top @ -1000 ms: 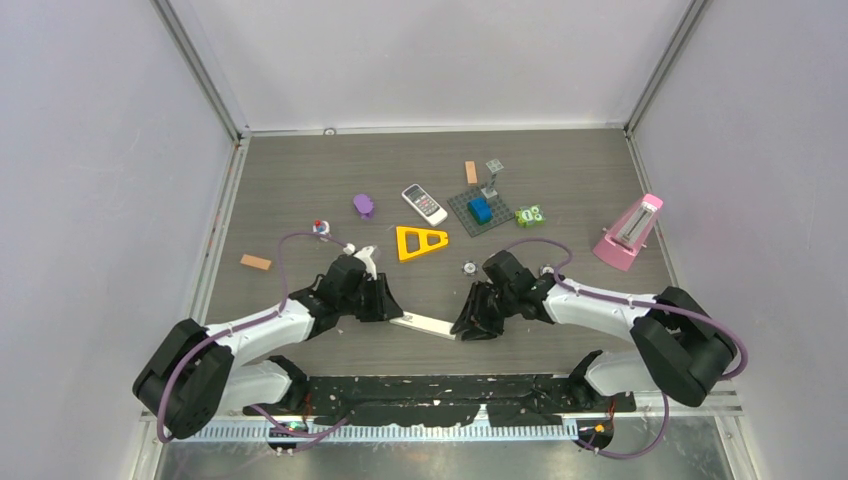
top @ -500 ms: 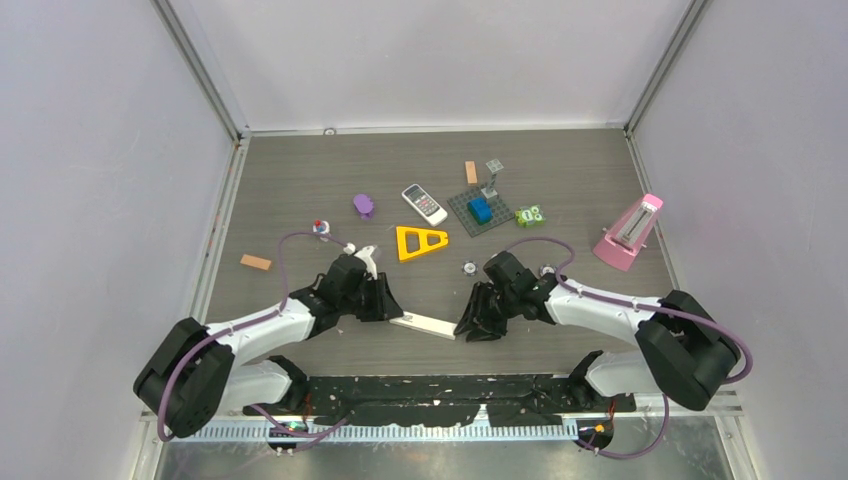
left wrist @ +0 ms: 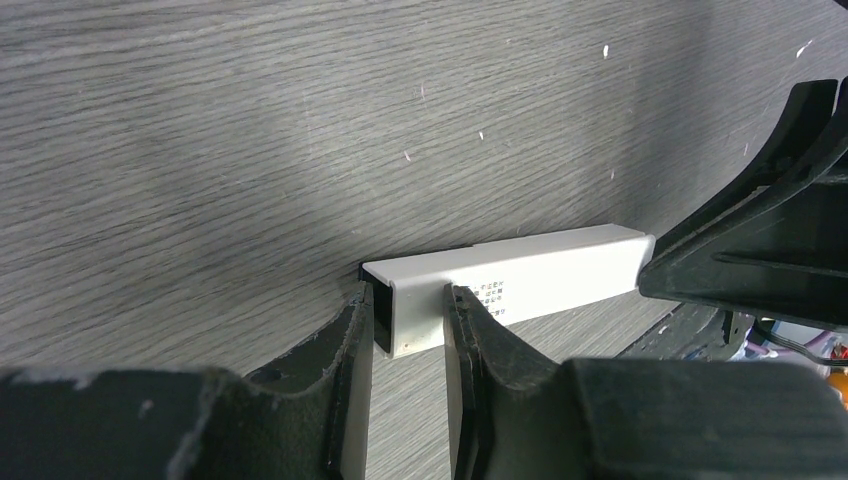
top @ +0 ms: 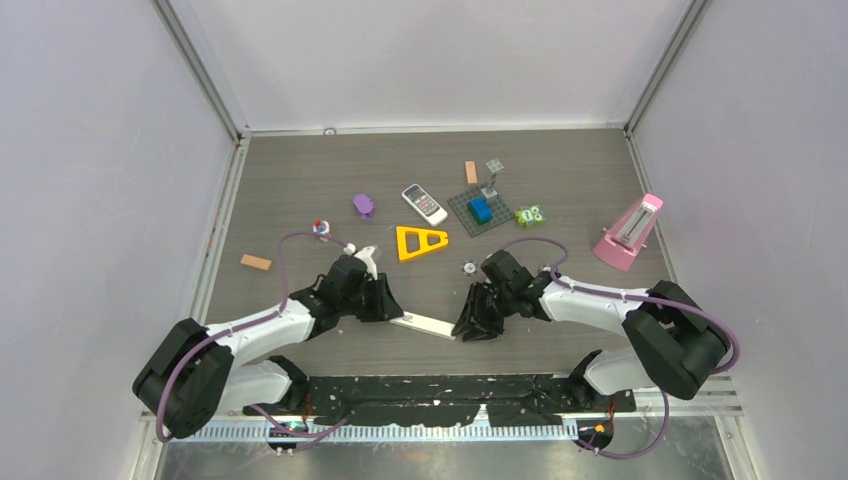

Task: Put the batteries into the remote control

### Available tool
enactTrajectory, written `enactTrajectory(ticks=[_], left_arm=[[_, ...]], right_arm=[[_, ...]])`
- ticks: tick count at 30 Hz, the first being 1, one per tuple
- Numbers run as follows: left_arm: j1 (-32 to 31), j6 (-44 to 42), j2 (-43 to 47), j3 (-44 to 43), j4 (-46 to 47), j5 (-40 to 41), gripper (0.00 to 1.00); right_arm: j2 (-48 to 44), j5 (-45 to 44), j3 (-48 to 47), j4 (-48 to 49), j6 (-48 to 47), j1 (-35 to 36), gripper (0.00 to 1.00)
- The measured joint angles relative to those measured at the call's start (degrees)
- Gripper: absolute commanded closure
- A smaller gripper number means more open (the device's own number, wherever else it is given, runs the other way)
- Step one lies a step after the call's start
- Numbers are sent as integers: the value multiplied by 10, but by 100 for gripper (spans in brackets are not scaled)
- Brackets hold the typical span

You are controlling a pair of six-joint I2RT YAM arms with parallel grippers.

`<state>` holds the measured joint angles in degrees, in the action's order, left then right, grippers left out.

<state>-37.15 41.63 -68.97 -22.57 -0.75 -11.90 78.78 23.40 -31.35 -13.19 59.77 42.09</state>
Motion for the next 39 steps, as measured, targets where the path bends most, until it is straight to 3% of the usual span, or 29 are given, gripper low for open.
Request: enactTrajectory(ticks=[7, 16, 24, 29, 33, 39], left_arm=[[-7, 4, 0, 2, 5, 9, 79], [-19, 15, -3, 6, 25, 29, 79], [-26, 20, -3, 15, 51, 42, 79], [-27, 27, -6, 21, 69, 44, 78], [-27, 30, -9, 24, 80, 44, 78], [-29, 38, -4, 35, 95, 47, 78]], right_arm=[[26, -30, -34, -20, -23, 25, 48], [63, -64, -81, -56, -26, 57, 49], [83, -80, -99, -52, 8, 79, 30], [85, -99, -106, -58, 37, 85, 27], [81, -105, -105, -60, 53, 85, 29], [78, -123, -104, -73, 51, 89, 58]])
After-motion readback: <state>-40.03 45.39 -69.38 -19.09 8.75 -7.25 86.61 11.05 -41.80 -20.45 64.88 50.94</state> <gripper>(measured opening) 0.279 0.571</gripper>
